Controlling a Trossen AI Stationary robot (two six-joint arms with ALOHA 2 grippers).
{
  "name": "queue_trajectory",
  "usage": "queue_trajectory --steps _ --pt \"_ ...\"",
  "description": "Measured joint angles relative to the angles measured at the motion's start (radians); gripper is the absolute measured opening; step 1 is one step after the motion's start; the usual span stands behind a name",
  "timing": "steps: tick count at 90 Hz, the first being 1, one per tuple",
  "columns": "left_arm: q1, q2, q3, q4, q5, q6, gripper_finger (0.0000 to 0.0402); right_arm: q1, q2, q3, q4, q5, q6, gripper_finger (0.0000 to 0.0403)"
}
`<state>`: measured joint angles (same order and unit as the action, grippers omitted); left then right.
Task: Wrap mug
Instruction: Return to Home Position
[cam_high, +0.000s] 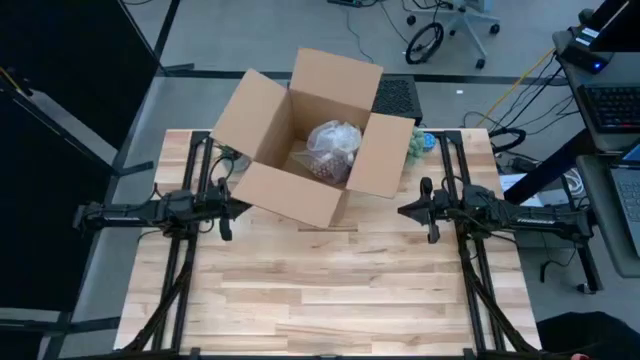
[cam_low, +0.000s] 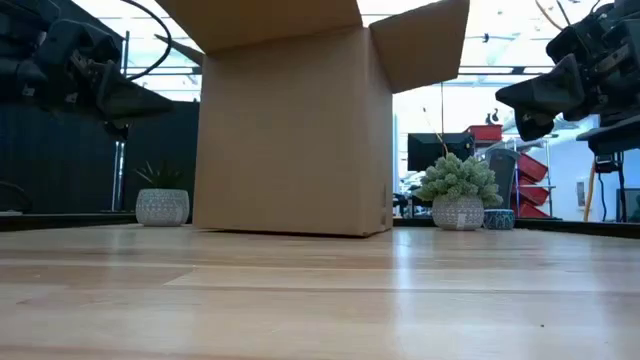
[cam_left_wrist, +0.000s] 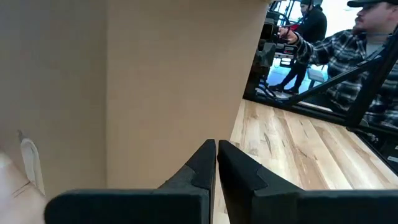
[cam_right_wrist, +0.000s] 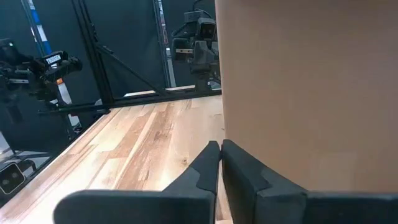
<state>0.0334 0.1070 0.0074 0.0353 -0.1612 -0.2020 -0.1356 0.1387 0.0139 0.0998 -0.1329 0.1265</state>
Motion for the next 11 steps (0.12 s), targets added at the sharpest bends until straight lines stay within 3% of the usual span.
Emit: queue_trajectory --steps 11 --pt "0.000 0.000 0.000 0.000 0.000 0.000 0.0006 0.000 0.000 0.000 0.000 0.000 0.000 0.0002"
